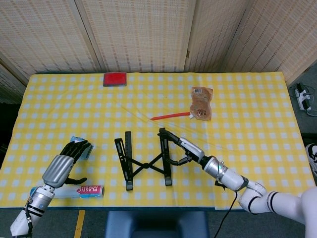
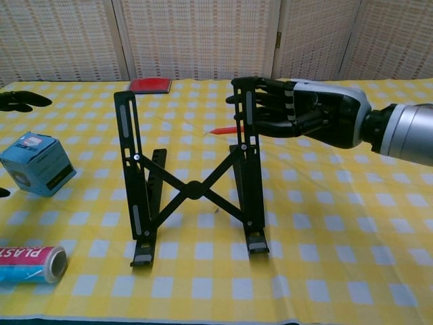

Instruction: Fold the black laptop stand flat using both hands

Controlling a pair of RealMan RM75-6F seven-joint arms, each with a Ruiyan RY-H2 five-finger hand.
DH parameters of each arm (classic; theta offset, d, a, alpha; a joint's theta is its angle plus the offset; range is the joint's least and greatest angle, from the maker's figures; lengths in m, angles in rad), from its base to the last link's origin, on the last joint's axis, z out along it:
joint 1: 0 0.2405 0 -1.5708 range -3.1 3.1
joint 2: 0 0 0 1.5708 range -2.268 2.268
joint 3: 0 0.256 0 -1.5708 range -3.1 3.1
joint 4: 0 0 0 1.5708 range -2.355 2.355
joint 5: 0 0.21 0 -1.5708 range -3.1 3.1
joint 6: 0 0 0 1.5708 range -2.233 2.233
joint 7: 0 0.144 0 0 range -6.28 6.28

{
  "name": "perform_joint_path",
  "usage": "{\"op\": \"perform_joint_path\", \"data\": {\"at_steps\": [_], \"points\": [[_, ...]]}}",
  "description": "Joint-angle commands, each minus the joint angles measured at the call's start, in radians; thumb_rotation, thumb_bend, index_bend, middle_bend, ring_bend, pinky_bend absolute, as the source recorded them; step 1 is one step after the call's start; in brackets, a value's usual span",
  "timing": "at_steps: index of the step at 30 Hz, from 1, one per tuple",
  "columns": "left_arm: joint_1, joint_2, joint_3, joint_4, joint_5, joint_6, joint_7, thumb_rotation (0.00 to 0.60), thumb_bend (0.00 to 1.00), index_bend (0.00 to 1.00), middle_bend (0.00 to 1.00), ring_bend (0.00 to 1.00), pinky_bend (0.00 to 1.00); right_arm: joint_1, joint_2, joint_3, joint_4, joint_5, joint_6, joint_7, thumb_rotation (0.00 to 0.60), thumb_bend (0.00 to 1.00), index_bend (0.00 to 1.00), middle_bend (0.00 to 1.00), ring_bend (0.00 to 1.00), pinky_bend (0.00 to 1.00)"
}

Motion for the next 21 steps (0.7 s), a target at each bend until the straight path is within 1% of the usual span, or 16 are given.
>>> {"op": "perform_joint_path", "data": {"at_steps": [1,7,12,21], "points": [[-0.012,-0.013,0.011,-0.008,-0.005,-0.021,-0.009,0.6,0.12,0.01,0.08,0.1,0.0,-0.01,0.007,-0.067,0.022,-0.081,0.127,0.054,0.6,0.4,0.03,0.12,0.14,0.0],[-0.03,-0.048,0.026,-0.035,-0.008,-0.054,-0.025,0.6,0.12,0.01,0.09,0.1,0.0,-0.031,0.03,-0.13,-0.006,-0.131,0.22,0.034,0.6,0.4,0.03,0.13,0.14,0.0],[-0.052,-0.105,0.017,-0.037,-0.026,-0.074,-0.015,0.6,0.12,0.01,0.09,0.1,0.0,-0.042,0.039,-0.169,-0.029,-0.149,0.259,0.0,0.6,0.4,0.04,0.13,0.14,0.0],[-0.092,-0.198,0.004,-0.031,-0.067,-0.115,0.02,0.6,0.13,0.0,0.09,0.11,0.0,-0.044,0.053,-0.2,-0.058,-0.136,0.278,-0.035,0.6,0.4,0.04,0.13,0.14,0.0]]}}
